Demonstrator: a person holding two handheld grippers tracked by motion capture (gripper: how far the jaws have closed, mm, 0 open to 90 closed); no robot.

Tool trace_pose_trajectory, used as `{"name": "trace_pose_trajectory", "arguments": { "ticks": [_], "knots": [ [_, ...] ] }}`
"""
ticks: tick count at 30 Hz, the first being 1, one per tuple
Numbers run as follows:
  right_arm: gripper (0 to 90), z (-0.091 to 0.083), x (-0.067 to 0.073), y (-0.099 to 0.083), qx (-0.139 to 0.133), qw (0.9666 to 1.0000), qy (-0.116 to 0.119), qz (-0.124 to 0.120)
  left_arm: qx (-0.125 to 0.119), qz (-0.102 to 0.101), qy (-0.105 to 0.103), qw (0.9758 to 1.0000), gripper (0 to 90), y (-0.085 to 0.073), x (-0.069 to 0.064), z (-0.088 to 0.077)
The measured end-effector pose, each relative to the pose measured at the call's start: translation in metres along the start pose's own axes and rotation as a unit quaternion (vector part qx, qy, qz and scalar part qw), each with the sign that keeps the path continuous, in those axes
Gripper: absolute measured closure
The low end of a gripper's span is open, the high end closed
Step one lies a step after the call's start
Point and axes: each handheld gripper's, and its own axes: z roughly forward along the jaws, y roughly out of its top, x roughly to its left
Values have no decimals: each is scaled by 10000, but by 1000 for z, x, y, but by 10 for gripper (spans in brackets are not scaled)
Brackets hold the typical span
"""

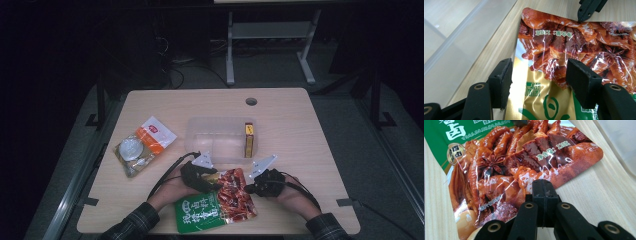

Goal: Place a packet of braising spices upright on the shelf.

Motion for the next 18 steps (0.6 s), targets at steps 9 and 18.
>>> {"name": "trace_pose_trajectory", "arguments": {
  "ticks": [9, 18],
  "knots": [
    [900, -1, -1, -1, 12, 10000, -37, 34, 210, -200, 150, 9995, 172, -10, 0, -12],
    [900, -1, 0, -1, 32, 10000, -35, 14, 263, -10, 222, 9994, 225, -14, -12, -15]
  ]
}}
